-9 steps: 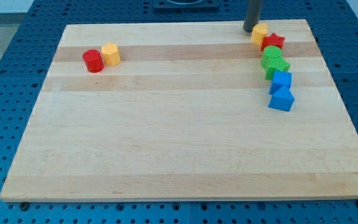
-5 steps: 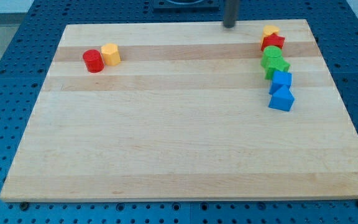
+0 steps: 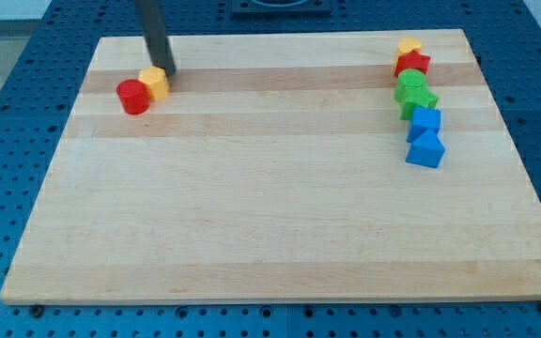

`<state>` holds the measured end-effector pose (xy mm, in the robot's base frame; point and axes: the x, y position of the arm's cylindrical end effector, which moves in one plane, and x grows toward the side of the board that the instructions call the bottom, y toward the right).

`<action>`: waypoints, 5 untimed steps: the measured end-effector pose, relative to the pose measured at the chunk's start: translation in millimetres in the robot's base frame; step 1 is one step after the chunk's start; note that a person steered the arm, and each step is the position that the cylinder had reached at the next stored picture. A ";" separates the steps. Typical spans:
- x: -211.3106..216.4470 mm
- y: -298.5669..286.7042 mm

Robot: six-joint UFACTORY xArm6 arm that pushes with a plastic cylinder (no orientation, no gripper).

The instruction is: Move the red circle below to the blue triangle

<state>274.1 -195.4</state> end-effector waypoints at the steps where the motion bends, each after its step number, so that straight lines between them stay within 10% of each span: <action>1: -6.6 -17.5; 5: 92.7 -13.5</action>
<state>366.9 -208.9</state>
